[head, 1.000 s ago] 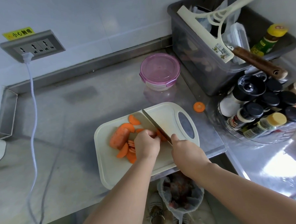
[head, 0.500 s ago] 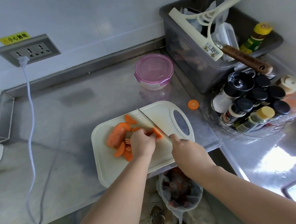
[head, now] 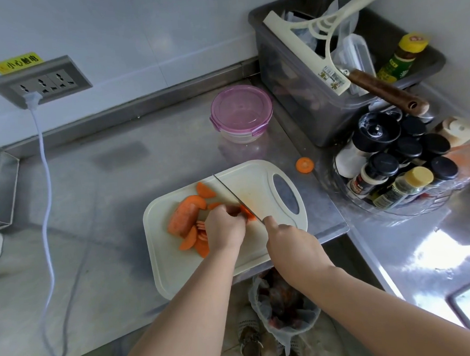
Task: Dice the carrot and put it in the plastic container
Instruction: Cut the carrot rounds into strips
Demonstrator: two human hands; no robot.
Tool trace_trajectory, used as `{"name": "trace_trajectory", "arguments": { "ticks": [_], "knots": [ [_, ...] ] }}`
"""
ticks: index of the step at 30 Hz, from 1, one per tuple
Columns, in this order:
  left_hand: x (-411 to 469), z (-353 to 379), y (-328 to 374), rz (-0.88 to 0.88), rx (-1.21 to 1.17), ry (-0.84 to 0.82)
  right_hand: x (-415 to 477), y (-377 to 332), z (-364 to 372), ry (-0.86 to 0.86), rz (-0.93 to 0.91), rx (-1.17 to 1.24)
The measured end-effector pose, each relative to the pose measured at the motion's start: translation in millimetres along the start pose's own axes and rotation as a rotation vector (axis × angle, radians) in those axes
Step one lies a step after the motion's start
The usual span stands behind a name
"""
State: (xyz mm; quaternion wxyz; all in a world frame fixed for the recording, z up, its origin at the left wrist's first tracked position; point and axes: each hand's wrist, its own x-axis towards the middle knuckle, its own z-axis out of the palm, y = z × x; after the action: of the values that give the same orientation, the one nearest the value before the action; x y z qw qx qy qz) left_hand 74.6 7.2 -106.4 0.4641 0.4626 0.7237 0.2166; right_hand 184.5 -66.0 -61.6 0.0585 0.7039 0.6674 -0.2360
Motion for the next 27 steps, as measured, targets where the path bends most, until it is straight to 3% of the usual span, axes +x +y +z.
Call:
{"name": "trace_trajectory", "arguments": {
  "ticks": [15, 27],
  "knots": [
    [0.2, 1.7, -0.8, 0.011, 0.037, 0.027, 12.1, 2.0, 12.6, -0.053, 0.054, -0.015],
    [-5.0, -1.2, 2.6, 0.025, 0.016, 0.024, 11.5, 7.2, 6.6, 0.022, 0.107, 0.148]
  ]
}}
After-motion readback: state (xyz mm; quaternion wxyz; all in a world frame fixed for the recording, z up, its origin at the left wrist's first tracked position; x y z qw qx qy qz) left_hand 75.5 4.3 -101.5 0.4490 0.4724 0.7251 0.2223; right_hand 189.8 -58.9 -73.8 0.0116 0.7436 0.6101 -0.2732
